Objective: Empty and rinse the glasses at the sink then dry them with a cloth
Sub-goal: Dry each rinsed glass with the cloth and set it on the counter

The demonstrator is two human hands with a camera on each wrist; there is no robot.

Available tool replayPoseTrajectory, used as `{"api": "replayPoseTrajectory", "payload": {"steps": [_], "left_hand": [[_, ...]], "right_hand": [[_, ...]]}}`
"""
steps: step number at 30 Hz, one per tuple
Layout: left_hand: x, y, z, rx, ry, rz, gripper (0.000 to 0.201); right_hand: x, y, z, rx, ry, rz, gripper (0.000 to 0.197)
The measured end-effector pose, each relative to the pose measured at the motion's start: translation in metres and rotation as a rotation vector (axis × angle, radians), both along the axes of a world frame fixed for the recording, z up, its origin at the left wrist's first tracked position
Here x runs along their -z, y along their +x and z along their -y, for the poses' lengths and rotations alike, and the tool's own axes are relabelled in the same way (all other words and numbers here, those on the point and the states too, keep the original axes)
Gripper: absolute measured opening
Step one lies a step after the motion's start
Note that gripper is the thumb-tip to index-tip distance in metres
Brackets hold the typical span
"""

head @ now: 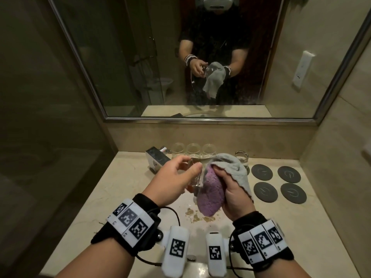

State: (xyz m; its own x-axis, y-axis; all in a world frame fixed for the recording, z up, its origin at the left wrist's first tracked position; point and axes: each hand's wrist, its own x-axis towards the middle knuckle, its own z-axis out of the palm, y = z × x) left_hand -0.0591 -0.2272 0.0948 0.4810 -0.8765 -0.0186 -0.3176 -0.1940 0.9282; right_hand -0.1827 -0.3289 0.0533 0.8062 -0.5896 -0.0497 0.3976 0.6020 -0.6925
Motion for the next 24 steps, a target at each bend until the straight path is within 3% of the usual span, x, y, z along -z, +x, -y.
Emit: {"api": "replayPoseTrajectory", "payload": {"steps": [2,3,4,5,7,10,13,16,18,20,22,24], "left_hand": [[0.001,0.0,-0.003,0.056,-0.039,0.128,0.047],[0.001,0.0,-0.005,0.089,-0.046,0.183,0.052],[0.002,0.001,-0.005,0.102,-0.038,0.188,0.056],[0.0,0.0,-0.004,0.096,-0.012,0.141,0.061],[-0.001,0.002,0.001,0.03,0.034,0.005,0.065],[-0.001,0.003,0.002,0.016,-0.009,0.052,0.04],[0.001,0.001,-0.001,0.127,-0.051,0.181,0.056],[-0.002,0.001,0.004,0.033,-0.002,0.102,0.062],[-0.002,0.004,0.008,-0.012,0.025,0.084,0.062],[0.0,0.005,0.007,0.001,-0.001,0.141,0.047],[0.001,0.007,0.004,0.078,-0.058,0.273,0.041],[0.002,0.007,0.003,0.136,-0.076,0.342,0.055]], "right_hand": [[0.0,-0.001,0.004,-0.058,0.047,0.022,0.021],[0.001,-0.001,0.006,-0.067,0.057,0.012,0.04],[0.001,0.0,0.007,-0.063,0.054,-0.01,0.057],[0.001,0.001,0.008,-0.044,0.028,-0.004,0.06],[0.004,0.003,0.007,0.039,-0.071,-0.033,0.044],[0.007,0.005,0.007,0.055,-0.076,-0.044,0.054],[0.008,0.002,0.012,-0.033,0.075,-0.057,0.038],[0.007,0.0,0.011,0.011,0.027,-0.049,0.021],[0.01,0.003,0.008,0.043,-0.048,-0.044,0.038],[0.011,0.004,0.008,0.045,-0.051,-0.034,0.056],[0.005,0.001,0.009,-0.021,-0.014,-0.001,0.037],[0.003,-0.002,0.011,-0.035,-0.01,0.027,0.021]]}}
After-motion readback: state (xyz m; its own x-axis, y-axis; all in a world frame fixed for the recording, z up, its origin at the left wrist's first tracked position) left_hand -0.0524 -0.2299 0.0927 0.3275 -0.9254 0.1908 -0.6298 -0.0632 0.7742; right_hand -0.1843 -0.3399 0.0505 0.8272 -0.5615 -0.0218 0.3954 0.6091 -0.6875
